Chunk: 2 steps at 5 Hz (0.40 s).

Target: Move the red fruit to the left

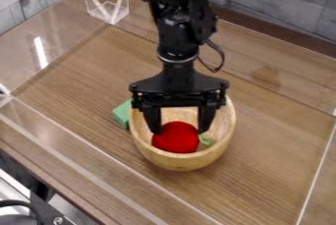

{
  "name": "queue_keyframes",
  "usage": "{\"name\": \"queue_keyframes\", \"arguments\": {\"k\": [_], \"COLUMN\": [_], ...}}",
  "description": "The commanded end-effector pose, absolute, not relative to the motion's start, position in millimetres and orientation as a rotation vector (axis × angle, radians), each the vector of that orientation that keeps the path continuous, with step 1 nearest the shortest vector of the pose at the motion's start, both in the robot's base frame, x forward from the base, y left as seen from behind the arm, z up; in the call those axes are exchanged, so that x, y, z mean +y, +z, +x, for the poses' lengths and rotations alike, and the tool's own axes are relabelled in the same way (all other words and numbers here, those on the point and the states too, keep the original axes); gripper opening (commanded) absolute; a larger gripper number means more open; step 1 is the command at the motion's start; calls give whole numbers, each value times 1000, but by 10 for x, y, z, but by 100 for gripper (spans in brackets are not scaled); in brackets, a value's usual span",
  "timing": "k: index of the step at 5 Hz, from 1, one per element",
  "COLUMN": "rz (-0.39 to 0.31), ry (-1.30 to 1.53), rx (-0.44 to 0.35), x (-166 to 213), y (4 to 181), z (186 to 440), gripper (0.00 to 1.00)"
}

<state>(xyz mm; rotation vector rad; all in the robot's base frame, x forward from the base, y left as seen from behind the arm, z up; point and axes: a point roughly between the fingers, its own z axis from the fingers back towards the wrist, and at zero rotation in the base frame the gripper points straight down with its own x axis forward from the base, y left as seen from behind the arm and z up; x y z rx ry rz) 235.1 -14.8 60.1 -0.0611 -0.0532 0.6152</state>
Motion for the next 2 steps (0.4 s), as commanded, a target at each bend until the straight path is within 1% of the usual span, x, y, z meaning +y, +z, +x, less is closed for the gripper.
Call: {"name": "queue_keyframes", "arguments": {"k": [1,2], "rz": [-63,-57], "ry": [640,659], "rx": [-88,-89], "x": [-66,-17], "y": [633,585], "z": [2397,2387], "gripper": [100,100]}}
